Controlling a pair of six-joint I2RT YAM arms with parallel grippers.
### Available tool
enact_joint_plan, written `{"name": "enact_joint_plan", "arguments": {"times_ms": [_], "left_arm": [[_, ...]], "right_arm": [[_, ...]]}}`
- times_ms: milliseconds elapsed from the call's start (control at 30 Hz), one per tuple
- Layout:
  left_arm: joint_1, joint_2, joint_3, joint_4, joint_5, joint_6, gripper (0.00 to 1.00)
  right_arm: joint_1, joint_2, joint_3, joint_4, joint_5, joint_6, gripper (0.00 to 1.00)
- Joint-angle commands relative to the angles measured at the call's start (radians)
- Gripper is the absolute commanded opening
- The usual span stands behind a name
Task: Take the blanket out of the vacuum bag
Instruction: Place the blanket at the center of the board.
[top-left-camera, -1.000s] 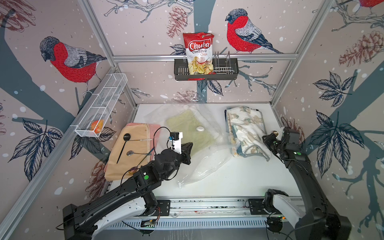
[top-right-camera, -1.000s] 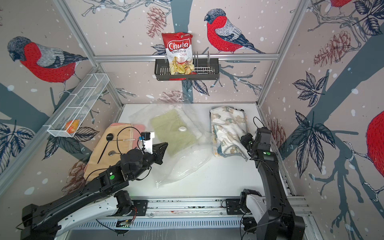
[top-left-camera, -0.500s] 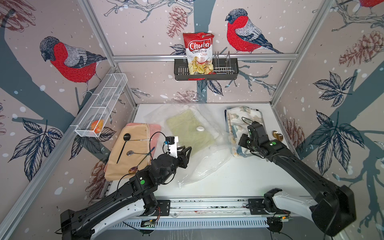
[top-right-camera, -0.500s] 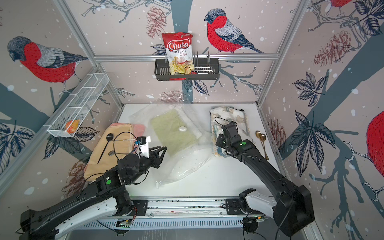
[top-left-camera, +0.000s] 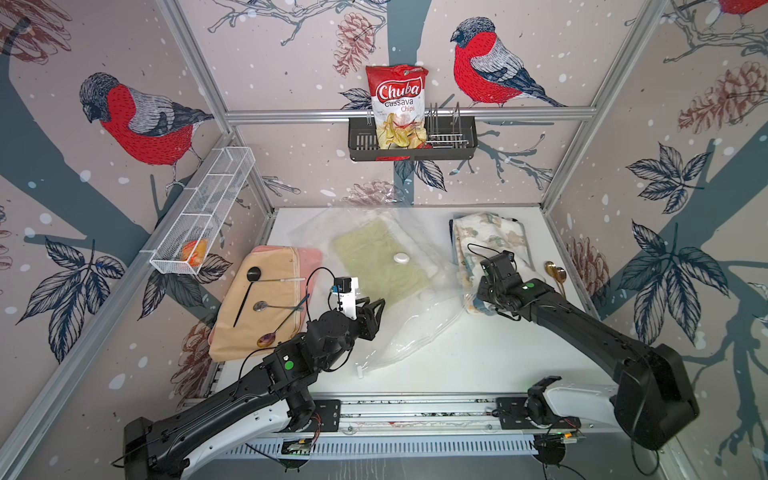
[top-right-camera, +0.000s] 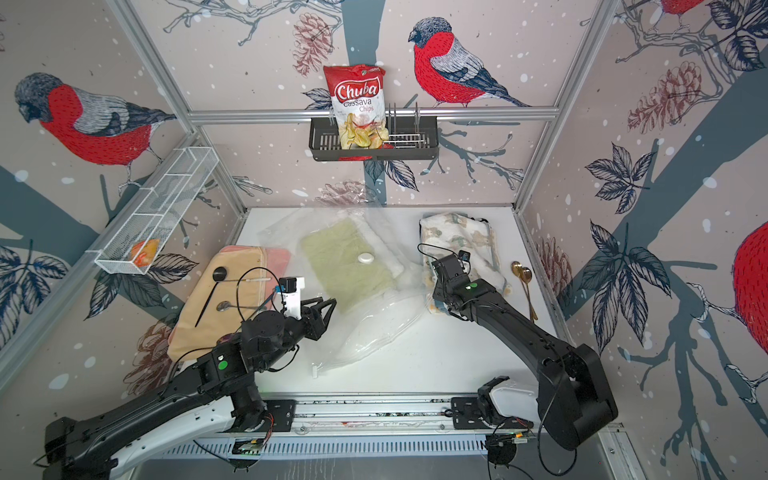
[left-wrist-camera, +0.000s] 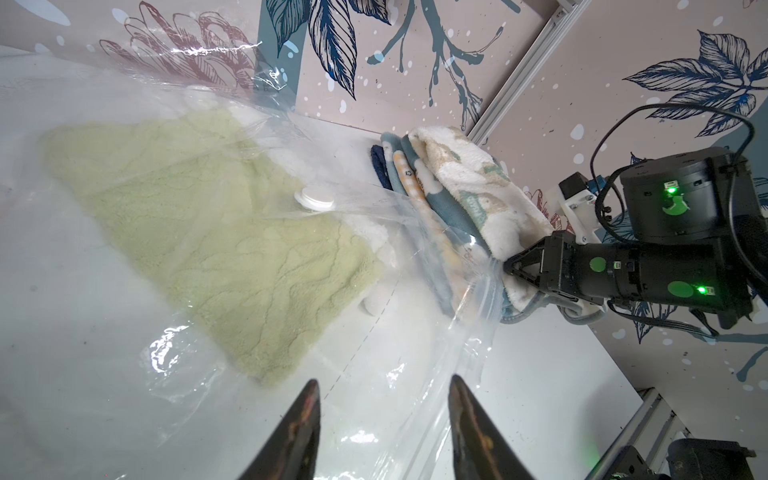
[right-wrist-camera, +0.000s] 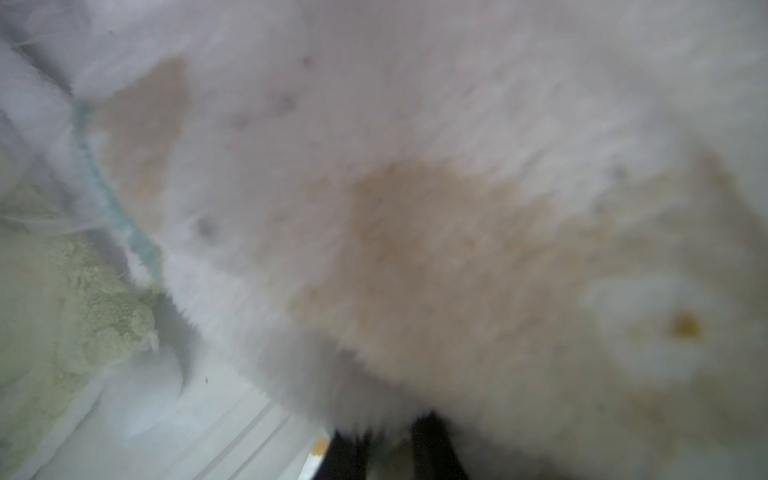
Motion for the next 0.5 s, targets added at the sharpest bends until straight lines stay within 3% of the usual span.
{"name": "enact_joint_plan", "arguments": {"times_ms": [0, 300, 467], "left_arm": [[0.000, -0.002, 0.005, 0.017, 0.007, 0.006, 0.49], [0.000, 0.005, 0.033, 0.013, 0.008, 0.028, 0.48], [0.000, 0.016, 0.038, 0.019, 0.014, 0.034, 0.47]], "right_arm": [[0.011, -0.005, 0.024, 0.021, -0.017, -0.015, 0.00], [0.067, -0.088, 0.027, 0.060, -0.185, -0.010, 0.00], [0.075, -0.112, -0.033, 0.084, -0.216, -0.007, 0.00]]}}
